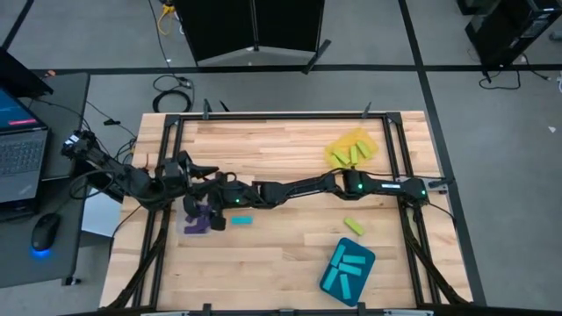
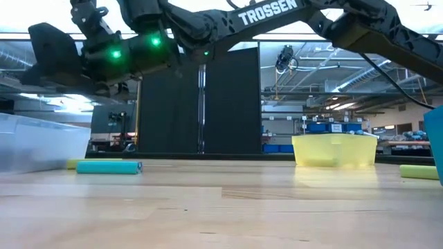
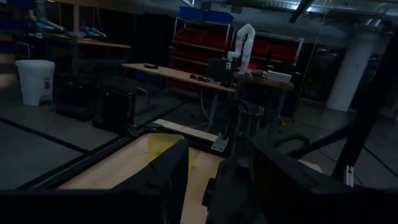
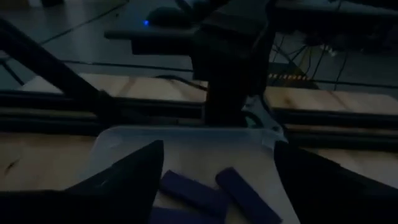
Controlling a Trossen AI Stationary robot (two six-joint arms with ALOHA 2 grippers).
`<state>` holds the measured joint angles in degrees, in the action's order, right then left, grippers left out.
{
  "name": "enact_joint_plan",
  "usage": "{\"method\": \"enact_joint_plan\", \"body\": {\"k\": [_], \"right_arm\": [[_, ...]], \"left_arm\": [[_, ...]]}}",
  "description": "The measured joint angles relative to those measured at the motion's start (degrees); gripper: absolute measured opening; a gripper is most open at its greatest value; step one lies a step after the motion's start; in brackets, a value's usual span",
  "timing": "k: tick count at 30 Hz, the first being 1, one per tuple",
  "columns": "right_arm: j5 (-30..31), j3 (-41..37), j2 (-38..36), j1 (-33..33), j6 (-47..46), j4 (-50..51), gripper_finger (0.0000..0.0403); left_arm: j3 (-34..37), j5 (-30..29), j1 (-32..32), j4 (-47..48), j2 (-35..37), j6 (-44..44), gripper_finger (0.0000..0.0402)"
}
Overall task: Sort blocks
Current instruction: Put the green block into the yellow bin
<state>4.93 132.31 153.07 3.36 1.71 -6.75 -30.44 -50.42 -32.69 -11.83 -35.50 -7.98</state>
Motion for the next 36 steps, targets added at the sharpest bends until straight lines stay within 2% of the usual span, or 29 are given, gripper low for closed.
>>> {"method": "enact_joint_plan", "body": {"k": [4,8,12,19,22,26,30,33,36], "right_arm": [[-1.28,-3.55,-0.85,0.51,-0.67,0.28,0.0276],[0.48,-12.41,-5.24,1.7,-0.13,-3.71,0.0239],[3.59,-28.04,-15.13,2.17,0.13,-15.05,0.0223],[9.13,-59.65,-33.24,2.3,-0.48,-30.95,0.0226],[12.31,-69.81,-41.35,3.38,-0.65,-36.04,0.0227],[16.79,-80.61,-51.41,4.77,-0.58,-37.8,0.0225],[19.75,-87.56,-61.21,6.24,-1.14,-38.74,0.0227],[20.99,-91.45,-65.75,7.33,-2.41,-38.22,0.0229],[21.86,-93.73,-68.11,8.66,-2.87,-38.26,0.0227]], "left_arm": [[0.0,0.38,0.0,0.76,-0.05,-0.35,0.0172],[0.02,0.32,0.28,5.22,-0.11,-3.93,0.0172],[0.02,0.08,1.13,5.79,-0.05,-5.58,0.0172],[0.02,1.65,2.77,8.98,-0.36,-7.35,0.0172],[0.04,4.79,4.77,11.59,-1.74,-9.99,0.0172],[0.04,10.5,8.48,13.93,-5.03,-14.43,0.0172],[0.04,15.87,12.3,15.12,-8.98,-17.55,0.0172],[0.0,20.14,15.56,17.35,-11.44,-19.53,0.0172],[-1.92,25.49,19.46,26.16,-14.51,-23.82,0.0172]]}}
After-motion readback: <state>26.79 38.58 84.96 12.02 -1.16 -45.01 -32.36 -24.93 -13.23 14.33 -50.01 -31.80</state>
